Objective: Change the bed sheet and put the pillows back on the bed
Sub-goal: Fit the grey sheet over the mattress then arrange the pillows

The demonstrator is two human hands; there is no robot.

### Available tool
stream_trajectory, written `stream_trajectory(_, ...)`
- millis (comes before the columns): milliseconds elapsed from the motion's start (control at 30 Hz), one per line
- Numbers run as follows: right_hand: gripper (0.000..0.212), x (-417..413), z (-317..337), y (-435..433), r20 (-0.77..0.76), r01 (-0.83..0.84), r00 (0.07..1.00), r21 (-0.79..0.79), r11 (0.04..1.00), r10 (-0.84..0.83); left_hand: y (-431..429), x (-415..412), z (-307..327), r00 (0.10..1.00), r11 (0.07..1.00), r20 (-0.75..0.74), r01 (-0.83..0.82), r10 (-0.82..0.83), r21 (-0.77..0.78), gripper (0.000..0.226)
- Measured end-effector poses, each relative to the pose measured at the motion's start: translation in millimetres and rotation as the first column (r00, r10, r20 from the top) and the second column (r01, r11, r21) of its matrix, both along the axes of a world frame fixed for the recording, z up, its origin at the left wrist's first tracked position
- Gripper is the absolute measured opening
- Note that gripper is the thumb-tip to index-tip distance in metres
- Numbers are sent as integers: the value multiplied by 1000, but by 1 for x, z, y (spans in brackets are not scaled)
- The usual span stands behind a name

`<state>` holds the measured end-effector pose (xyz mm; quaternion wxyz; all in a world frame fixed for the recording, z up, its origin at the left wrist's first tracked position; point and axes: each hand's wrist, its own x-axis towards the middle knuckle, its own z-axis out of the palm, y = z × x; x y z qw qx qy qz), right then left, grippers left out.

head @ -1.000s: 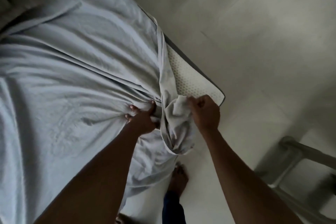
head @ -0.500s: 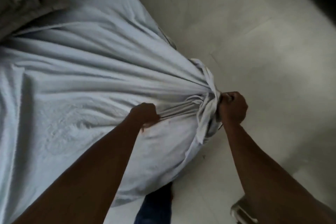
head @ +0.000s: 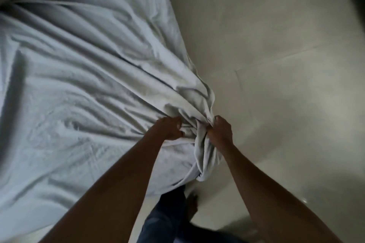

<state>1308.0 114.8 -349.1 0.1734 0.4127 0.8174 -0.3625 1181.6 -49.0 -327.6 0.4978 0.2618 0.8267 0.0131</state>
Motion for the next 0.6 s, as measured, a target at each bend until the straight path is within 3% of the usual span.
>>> stream_trajectory(100,30,10,2,38,-10,-256,967,-58,965,256,-5,5,3,996,996,-26,-90,90,8,36)
stream_trajectory(167,26,19,2,86,23,-338,939,-119,934,343,-6,10,8,986,990,-88,-141,141,3,31)
stream_trajectory(233,18,23,-4,140,96,-318,943,-10,948,318,-8,27,10,954,971,-179,-234,240,57,24)
stream_trajectory(300,19,17,-13,176,166,-212,968,125,969,190,-9,55,10,919,945,-219,-315,328,94,23)
stream_trajectory(367,30,5,-20,179,184,-173,971,105,979,152,-9,94,11,864,908,-282,-384,418,171,29)
stream_trajectory(433,45,0,-20,160,108,-198,975,3,980,196,-3,139,10,799,867,-341,-425,495,261,40)
stream_trajectory(500,49,8,-15,140,-84,-351,932,41,936,353,10,185,12,710,828,-428,-454,559,330,47)
stream_trajectory(600,43,26,8,114,-350,-617,716,89,782,604,30,231,11,666,820,-477,-479,573,314,60)
